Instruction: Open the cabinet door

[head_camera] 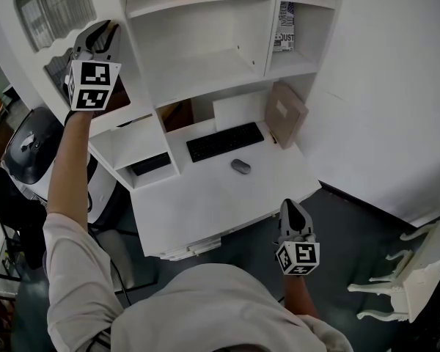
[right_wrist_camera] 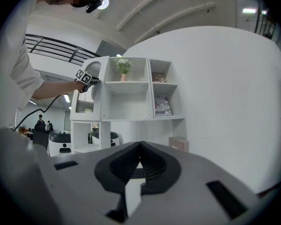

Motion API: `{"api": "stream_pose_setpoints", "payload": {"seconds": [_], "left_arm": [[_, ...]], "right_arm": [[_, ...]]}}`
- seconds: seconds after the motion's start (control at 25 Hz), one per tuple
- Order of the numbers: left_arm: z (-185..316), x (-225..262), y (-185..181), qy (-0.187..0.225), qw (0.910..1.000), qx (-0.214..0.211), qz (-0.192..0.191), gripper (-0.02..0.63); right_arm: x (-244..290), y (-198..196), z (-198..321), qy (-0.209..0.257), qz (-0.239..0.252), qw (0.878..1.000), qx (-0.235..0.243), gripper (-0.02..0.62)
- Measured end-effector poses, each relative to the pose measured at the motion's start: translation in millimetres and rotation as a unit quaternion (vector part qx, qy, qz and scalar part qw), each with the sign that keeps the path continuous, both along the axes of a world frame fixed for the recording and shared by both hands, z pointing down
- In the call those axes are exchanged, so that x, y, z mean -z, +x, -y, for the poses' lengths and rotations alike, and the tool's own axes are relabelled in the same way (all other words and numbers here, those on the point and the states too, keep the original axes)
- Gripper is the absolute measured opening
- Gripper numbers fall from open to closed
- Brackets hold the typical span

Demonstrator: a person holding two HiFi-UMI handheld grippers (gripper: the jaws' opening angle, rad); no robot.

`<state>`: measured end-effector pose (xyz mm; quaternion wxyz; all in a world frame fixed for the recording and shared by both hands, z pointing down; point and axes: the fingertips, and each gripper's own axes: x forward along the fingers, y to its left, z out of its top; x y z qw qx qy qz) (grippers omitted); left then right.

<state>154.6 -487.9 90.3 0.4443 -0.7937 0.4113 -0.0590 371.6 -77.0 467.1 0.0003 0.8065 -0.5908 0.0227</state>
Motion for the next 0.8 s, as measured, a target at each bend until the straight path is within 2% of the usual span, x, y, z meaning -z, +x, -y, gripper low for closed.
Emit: {"api": "stream_pose_setpoints", "payload": {"seconds": [0.44, 0.8], "left_arm": [[-28.4, -1.3, -11.8, -0.021, 0.9986, -0.046, -0.013, 0.071], [-62.0, -0.8, -26.9, -0.044, 0.9941, -0.096, -0.027, 0.071]], "right_arm": [[-0.4, -10.1, 12.1, 0.001, 0.000, 1.000, 0.026, 0.004], [-0.7, -22.4, 29.8, 0.000, -0.001, 0.998, 0.056, 0.004]]}}
